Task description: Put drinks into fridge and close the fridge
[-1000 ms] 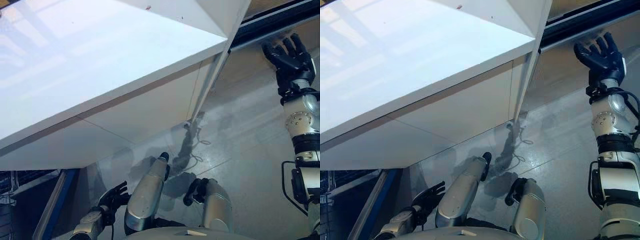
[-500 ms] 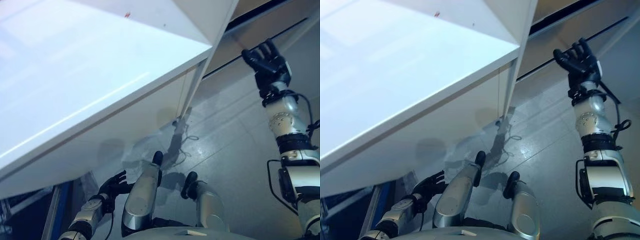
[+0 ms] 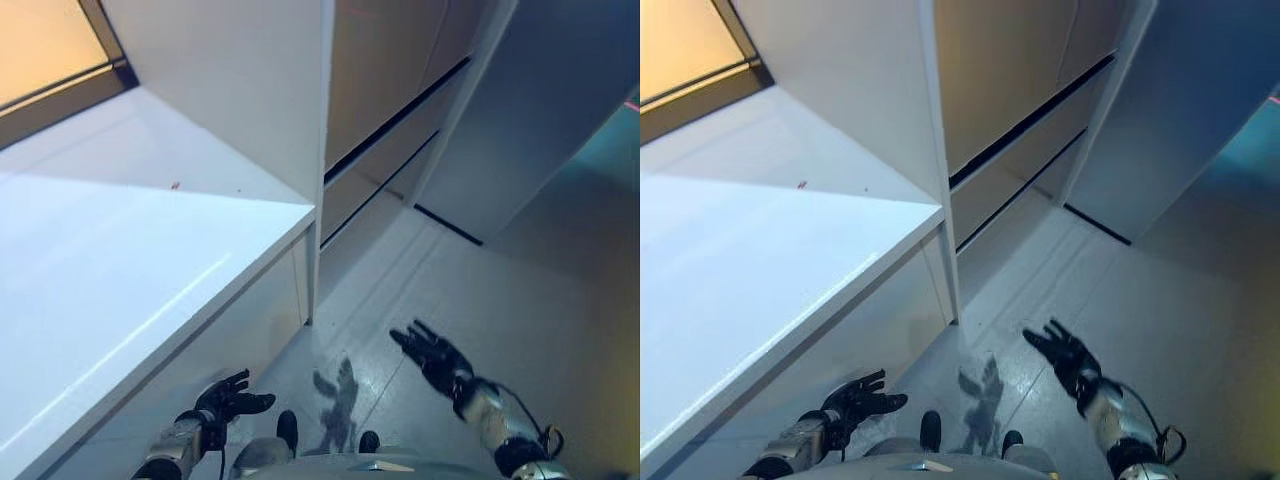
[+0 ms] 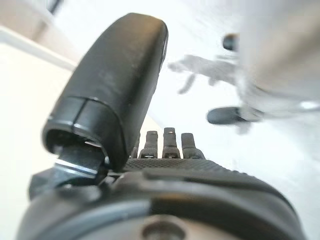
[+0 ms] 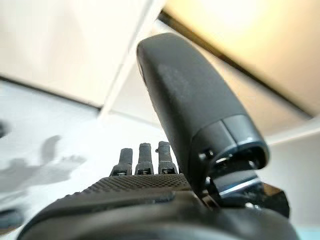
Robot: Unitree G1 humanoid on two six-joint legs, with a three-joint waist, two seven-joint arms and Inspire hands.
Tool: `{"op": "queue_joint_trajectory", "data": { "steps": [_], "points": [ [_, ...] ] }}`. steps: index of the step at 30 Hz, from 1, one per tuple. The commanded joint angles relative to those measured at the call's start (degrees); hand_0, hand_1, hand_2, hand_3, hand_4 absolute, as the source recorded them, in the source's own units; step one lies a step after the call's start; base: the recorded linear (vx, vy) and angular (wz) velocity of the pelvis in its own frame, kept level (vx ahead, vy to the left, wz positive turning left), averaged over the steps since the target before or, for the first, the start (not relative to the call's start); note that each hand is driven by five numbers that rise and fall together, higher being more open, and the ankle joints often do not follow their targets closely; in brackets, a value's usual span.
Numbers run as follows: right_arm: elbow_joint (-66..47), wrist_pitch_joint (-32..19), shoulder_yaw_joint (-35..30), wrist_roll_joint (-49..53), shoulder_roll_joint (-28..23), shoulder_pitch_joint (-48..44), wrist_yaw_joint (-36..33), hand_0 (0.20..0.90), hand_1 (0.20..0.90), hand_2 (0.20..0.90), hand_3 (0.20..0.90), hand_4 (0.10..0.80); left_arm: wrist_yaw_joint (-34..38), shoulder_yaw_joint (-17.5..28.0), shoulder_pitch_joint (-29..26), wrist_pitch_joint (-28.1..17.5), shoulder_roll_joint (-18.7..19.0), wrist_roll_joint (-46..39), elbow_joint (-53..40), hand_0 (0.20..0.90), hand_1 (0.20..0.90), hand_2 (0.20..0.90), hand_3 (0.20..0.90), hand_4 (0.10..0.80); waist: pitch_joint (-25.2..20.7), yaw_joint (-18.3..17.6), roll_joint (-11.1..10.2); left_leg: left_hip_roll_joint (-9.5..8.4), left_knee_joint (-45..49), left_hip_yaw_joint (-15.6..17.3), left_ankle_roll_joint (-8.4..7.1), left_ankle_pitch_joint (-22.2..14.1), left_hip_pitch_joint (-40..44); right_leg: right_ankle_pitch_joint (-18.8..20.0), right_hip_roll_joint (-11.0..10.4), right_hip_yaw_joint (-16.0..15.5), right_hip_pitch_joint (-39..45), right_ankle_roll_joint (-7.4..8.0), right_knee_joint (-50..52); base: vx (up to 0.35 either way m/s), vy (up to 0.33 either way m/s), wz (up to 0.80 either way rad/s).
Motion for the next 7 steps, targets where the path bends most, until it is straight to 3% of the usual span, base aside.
{"op": "queue_joint_trajectory", "data": {
  "steps": [1, 7],
  "points": [
    [0.0, -3.1, -1.3, -2.5, -1.3, -2.1, 1.3, 0.9, 0.9, 0.9, 0.9, 0.8, -1.4, -0.1, -0.1, 0.6, -0.7, -0.7, 3.0, 0.9, 0.9, 0.9, 0.9, 0.8, -2.7, -0.2, 3.1, -0.56, 1.5, 2.2, 0.15, -6.1, -0.2, 1.3, 4.2, -2.0, -4.8, -0.85, 1.8, 0.006, 0.015, -0.08],
    [9.2, -3.7, -3.9, -8.0, 0.3, 0.8, 1.3, 0.9, 0.9, 0.9, 0.9, 0.8, -1.9, 1.8, 0.6, -0.1, -1.5, -0.2, 5.3, 0.9, 0.9, 0.9, 0.9, 0.8, -3.4, -0.9, 3.4, -0.77, 2.0, 2.7, 0.43, -6.7, 0.2, 1.0, 4.0, -1.8, -4.2, -0.86, 1.6, 0.002, 0.004, -0.02]
  ]
}}
